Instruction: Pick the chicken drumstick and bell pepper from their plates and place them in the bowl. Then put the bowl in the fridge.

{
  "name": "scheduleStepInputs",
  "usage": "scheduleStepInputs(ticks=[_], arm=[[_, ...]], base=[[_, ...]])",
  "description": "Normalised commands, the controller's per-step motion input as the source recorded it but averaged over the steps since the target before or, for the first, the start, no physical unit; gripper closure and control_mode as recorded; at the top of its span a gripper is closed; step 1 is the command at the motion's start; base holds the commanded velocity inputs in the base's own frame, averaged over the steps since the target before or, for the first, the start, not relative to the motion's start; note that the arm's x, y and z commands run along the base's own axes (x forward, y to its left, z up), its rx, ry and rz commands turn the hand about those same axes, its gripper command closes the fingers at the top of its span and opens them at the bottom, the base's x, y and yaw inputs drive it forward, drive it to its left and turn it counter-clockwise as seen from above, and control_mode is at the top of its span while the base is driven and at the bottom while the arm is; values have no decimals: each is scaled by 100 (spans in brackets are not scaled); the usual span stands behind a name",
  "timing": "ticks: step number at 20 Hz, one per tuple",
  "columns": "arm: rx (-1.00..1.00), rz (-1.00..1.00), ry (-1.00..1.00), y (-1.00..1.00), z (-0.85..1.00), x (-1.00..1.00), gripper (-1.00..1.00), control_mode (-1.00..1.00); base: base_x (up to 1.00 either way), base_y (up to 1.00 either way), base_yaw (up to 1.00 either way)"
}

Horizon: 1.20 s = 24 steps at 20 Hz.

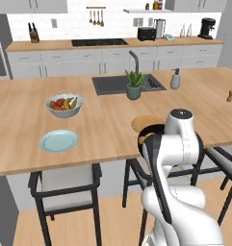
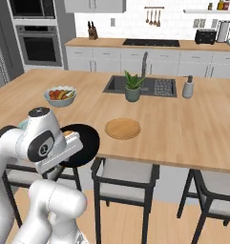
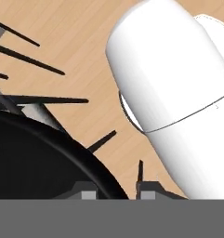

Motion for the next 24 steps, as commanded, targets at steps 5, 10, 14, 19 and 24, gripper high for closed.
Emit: scheduleStepInputs(ticks=[5, 10, 14, 19, 24], arm=[[0, 0, 0, 0, 0, 0, 100, 100], [0, 0, 0, 0, 0, 0, 100, 100], [0, 0, 0, 0, 0, 0, 100, 100], [0, 0, 0, 0, 0, 0, 100, 100], [0, 0, 0, 0, 0, 0, 100, 100]], base=[[-25, 86, 14], [4, 100, 10], [26, 100, 4], [49, 100, 2], [65, 100, 8]])
